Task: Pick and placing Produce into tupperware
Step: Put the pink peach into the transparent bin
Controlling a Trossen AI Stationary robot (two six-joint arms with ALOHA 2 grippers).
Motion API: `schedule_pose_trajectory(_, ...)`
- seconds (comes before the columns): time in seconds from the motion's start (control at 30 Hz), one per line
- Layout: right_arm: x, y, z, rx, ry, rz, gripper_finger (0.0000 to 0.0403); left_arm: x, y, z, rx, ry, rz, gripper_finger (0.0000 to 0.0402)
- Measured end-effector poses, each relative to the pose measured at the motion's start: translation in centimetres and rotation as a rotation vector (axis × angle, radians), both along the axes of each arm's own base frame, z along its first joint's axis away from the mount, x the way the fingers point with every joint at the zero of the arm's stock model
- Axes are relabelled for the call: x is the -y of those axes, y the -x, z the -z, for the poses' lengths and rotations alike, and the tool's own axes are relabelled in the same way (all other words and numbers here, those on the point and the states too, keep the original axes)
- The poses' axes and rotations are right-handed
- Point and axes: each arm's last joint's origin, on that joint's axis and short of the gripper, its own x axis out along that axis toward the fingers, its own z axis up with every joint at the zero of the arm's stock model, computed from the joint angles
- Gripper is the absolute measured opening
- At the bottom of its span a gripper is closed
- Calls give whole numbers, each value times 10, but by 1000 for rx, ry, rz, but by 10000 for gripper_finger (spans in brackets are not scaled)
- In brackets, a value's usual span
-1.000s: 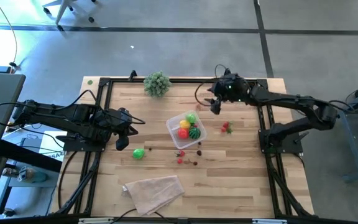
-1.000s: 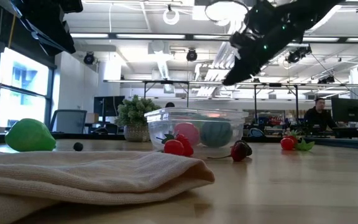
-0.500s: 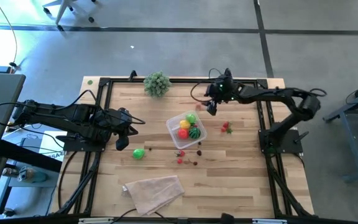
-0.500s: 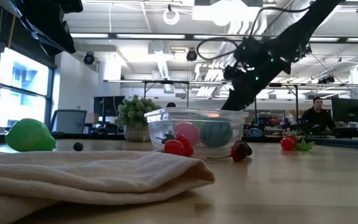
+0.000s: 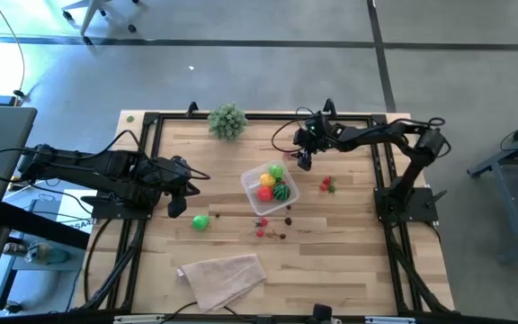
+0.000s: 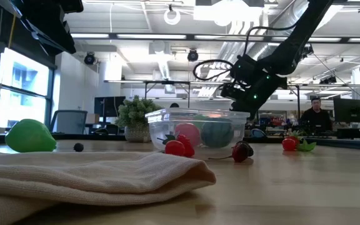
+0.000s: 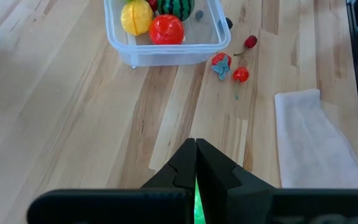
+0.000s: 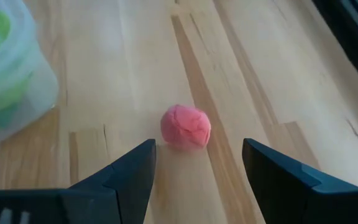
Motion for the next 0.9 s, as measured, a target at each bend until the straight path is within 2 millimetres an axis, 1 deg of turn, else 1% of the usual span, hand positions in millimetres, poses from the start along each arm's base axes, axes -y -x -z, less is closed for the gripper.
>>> schedule_pose_trajectory(0.4,2,-5,14,-2,-7,-21,231,0,0,0,0,0,0,1)
schedule_pose_trajectory(0.6,7,-12,9,11,3,-27,231,0,0,0,0,0,0,1)
schedule_pose_trajectory(0.9,-1,-17,8,-14,-13,-55,230,0,0,0,0,0,0,1)
